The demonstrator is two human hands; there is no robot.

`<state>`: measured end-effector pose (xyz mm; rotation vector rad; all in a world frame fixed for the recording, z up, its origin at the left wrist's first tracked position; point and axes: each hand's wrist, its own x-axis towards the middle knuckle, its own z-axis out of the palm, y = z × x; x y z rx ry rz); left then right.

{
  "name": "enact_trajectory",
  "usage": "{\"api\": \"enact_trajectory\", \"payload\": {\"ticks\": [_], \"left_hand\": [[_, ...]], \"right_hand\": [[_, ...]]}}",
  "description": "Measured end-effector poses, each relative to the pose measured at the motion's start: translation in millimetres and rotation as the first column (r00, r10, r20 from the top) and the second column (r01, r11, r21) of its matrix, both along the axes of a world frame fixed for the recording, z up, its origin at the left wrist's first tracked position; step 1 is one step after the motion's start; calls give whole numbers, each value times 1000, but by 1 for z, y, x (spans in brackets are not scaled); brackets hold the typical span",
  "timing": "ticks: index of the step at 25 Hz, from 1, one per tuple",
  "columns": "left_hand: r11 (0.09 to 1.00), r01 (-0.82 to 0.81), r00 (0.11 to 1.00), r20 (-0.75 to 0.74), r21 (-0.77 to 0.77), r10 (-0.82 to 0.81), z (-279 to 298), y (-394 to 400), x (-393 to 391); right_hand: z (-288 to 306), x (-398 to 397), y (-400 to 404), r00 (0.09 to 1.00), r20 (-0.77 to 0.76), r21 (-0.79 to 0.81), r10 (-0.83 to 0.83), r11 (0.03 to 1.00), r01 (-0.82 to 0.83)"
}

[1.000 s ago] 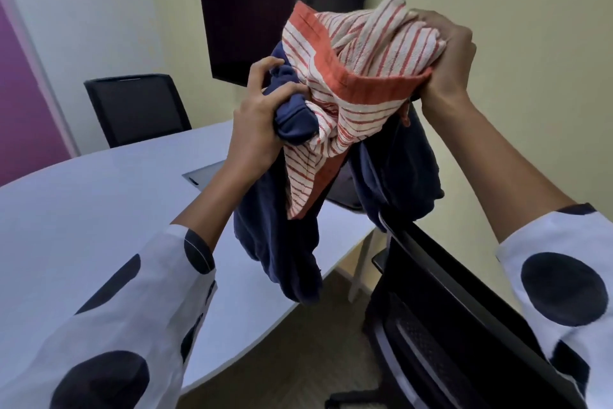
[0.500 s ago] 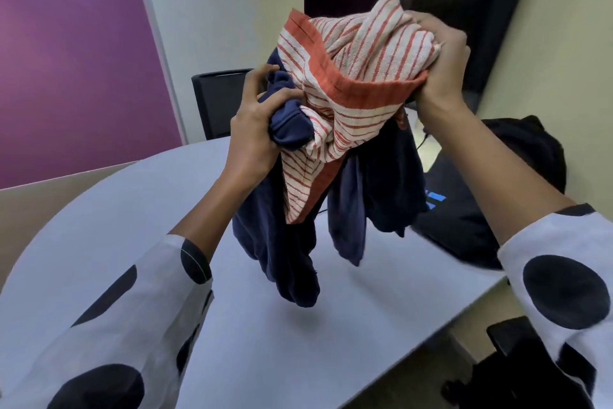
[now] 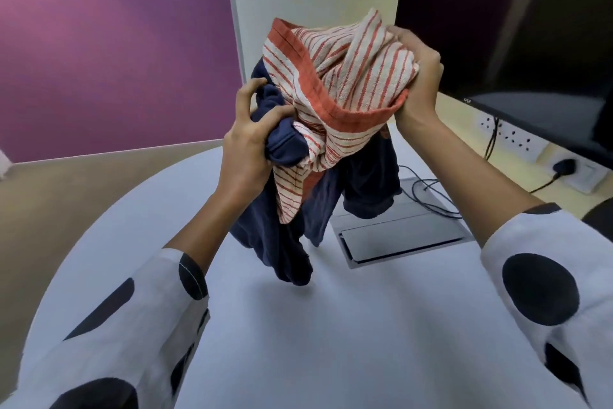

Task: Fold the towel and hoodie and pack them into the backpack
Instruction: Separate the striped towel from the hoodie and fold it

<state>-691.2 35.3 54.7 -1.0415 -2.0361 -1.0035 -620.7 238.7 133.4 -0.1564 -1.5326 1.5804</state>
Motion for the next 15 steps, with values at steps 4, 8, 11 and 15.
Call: {"api": "enact_trajectory", "payload": {"ticks": [4, 8, 11, 15], "left_hand": [[998, -55, 998, -31, -37, 54, -24, -5, -61], [991, -102, 994, -33, -84, 100, -41, -9, -129], [985, -119, 993, -16, -126, 118, -54, -11, -175], [985, -105, 994, -4, -138, 106, -88, -14, -230]], "right_hand": [[-19, -75, 0, 996, -24, -69, 82, 994, -83], [-33, -144, -4, 996, -19, -14, 90, 996, -90], [-43, -190, -7, 999, 17, 53, 45, 998, -45], [-78, -245, -7, 995, 96, 93, -31, 995, 22]]}}
